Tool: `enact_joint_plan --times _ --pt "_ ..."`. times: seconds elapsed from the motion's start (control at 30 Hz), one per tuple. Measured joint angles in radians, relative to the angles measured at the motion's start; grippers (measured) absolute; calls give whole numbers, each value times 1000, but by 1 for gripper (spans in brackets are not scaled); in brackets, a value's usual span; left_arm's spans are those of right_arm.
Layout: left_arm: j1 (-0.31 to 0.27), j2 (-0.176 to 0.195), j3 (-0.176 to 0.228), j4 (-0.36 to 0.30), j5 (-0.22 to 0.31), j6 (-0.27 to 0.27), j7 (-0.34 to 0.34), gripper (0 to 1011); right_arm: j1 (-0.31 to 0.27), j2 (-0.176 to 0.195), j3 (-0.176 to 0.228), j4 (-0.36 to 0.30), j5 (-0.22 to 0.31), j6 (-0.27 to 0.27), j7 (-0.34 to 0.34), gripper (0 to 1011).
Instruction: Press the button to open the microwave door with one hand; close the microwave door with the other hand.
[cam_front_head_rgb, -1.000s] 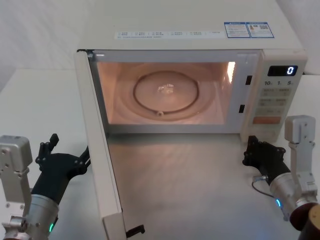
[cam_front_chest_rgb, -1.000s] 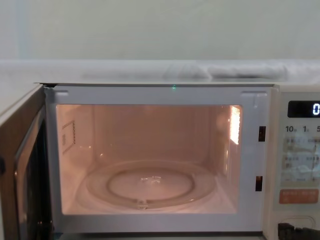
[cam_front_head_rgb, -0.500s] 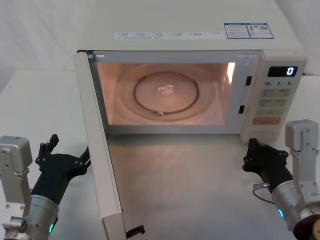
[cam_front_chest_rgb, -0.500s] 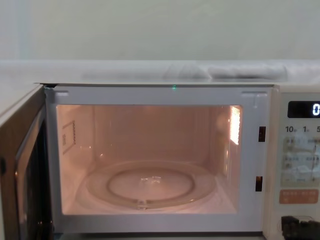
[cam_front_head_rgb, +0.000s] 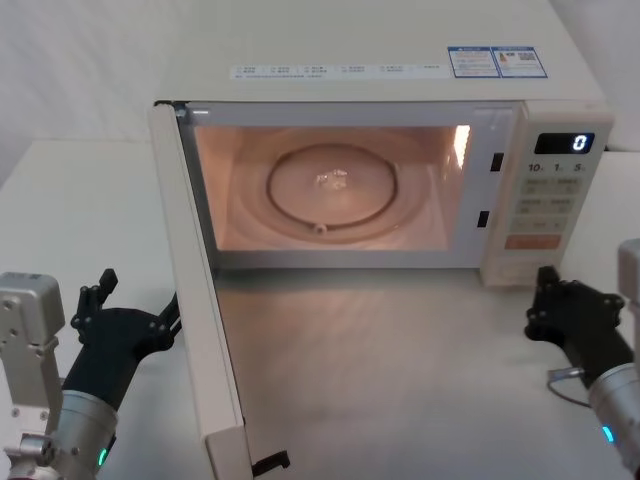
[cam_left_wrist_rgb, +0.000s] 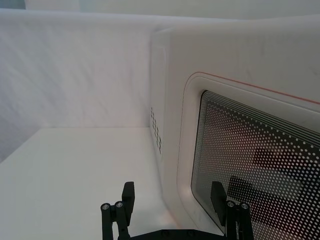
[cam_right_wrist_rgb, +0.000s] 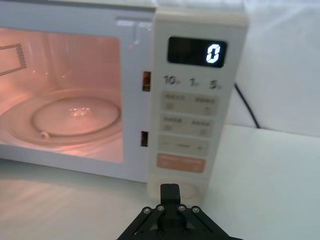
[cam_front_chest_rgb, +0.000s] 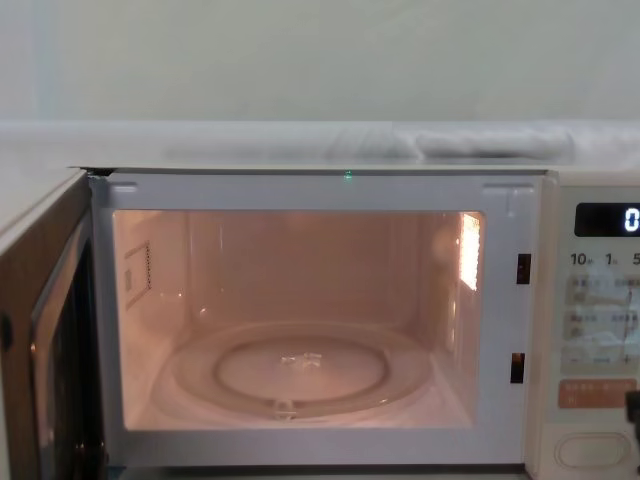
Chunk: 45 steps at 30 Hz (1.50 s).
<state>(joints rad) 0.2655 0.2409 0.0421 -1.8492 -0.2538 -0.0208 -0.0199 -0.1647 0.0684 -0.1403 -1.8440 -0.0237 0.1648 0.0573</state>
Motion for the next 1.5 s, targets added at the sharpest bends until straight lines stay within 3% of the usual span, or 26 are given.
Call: enact_joint_plan --times 0.5,0.63,0.87,1.13,1.5 --pt "0 0 0 0 0 0 0 1001 -17 72 122 -51 98 -17 89 0" --pt "0 0 0 0 0 0 0 1001 -18 84 136 -51 125 -25 109 0" --pt "0 0 0 0 0 0 0 1001 -18 80 130 -49 119 -24 106 14" --pt "0 0 0 0 0 0 0 1001 -17 77 127 -49 113 -23 101 202" --pt "0 0 0 0 0 0 0 1001 -16 75 125 -48 109 -22 98 567"
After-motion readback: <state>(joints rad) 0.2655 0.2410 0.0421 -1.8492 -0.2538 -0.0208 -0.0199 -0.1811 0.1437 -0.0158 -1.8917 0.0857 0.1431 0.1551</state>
